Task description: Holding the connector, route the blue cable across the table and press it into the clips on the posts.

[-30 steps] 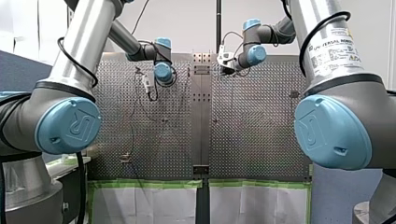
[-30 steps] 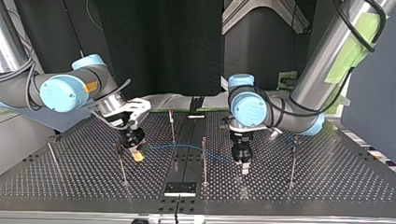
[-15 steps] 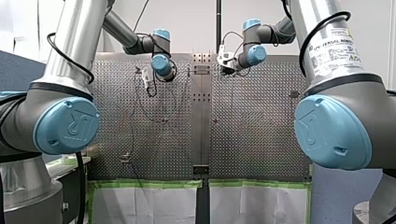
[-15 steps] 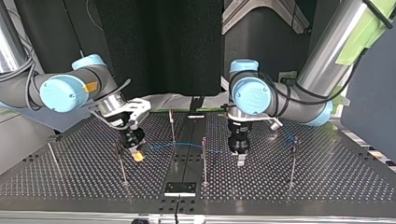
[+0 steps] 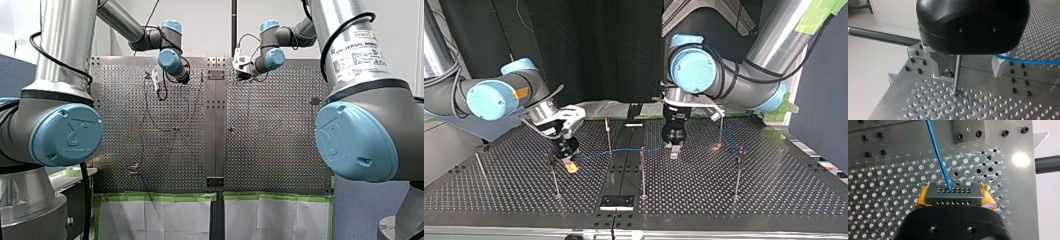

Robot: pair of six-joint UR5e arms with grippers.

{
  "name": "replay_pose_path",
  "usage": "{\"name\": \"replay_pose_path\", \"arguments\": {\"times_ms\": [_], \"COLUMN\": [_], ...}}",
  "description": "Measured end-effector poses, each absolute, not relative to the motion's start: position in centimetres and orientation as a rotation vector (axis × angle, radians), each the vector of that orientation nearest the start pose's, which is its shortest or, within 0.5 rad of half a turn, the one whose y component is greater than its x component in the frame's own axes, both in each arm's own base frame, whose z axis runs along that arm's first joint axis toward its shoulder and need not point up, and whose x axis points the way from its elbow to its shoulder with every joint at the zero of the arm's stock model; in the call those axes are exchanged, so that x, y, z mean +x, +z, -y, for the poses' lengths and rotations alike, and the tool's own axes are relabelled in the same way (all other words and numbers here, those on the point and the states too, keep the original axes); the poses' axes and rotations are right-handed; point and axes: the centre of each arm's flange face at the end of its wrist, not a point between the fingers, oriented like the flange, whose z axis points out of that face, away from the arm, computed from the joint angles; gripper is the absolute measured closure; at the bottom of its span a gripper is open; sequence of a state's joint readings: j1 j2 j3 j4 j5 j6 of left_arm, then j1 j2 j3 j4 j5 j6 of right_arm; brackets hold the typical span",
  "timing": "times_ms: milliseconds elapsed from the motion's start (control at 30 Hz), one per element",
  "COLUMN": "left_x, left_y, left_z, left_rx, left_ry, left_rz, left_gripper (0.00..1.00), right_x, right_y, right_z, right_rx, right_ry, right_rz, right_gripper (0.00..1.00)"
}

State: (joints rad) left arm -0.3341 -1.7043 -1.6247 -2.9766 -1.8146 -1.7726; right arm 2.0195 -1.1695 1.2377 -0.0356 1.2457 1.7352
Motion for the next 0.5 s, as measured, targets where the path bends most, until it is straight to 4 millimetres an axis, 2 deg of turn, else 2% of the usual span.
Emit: {"name": "replay_pose_path", "arguments": {"times_ms": [233, 500], "left_x": [45.0, 42.8], "left_y": [42.0, 44.4], "left_z": [28.5, 29.3], "left_rx": [-0.066, -0.039], "left_ry": [-0.247, -0.302], "left_rz": [-1.585, -1.548], "left_gripper": [0.00, 0.00], "right_x": [43.0, 43.0], "right_y": [42.4, 42.5], "right_z": [51.3, 51.3], "right_rx": [-2.321, -2.319], "right_ry": [-2.422, -2.425], "right_rz": [-1.225, -1.224], "right_gripper": [1.00, 1.00]}}
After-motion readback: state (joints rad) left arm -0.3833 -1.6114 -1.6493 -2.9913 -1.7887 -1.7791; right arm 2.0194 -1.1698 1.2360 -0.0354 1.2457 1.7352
